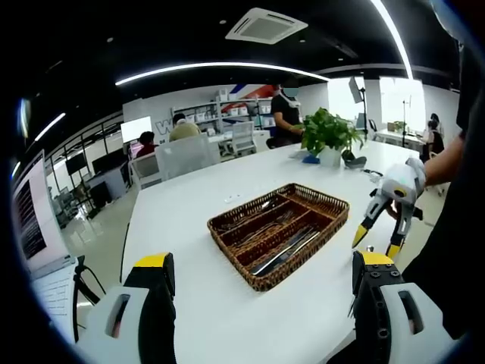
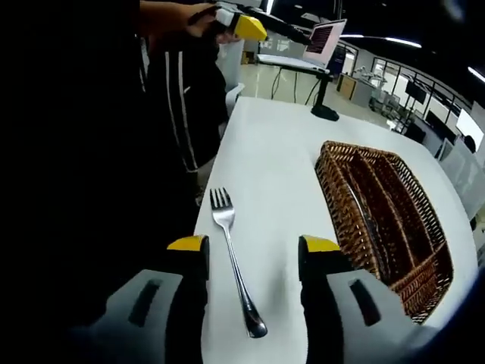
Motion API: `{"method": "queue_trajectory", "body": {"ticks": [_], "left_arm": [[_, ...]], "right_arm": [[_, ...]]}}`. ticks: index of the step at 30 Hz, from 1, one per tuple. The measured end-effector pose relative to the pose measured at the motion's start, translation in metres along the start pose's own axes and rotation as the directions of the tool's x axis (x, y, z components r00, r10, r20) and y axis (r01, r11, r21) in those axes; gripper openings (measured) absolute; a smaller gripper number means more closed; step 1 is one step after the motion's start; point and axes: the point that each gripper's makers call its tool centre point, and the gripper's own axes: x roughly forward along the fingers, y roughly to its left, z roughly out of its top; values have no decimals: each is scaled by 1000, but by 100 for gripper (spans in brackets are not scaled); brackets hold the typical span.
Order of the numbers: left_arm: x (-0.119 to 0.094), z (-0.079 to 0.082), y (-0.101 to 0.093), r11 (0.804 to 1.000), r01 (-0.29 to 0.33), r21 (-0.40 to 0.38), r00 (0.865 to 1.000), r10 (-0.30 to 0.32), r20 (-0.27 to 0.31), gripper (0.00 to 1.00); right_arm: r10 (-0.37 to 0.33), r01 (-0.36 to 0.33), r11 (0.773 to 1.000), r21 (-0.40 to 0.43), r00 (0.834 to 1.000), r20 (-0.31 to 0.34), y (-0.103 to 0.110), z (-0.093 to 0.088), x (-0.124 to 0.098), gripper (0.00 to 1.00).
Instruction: Arrange the knives, forks, and spoons in their matching storage slots by inserting each utensil handle-first until every utensil is classified and aligned in the correct compartment
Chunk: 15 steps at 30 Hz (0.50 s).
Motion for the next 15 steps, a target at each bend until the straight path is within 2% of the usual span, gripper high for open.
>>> {"method": "queue_trajectory", "body": {"ticks": [5, 12, 15], "left_arm": [[0, 1, 2, 1000, -2, 2, 1000, 2, 1, 99], [2, -1, 4, 1000, 0, -3, 1000, 0, 2, 99], [3, -1, 4, 1000, 1, -4, 1000, -1, 2, 99]], "right_arm": [[24, -24, 1000, 3, 1000, -13, 5, -5, 11, 45], [55, -55, 998, 6, 998, -33, 9, -13, 22, 34], [70, -69, 998, 14, 997, -45, 11, -15, 26, 34]]}}
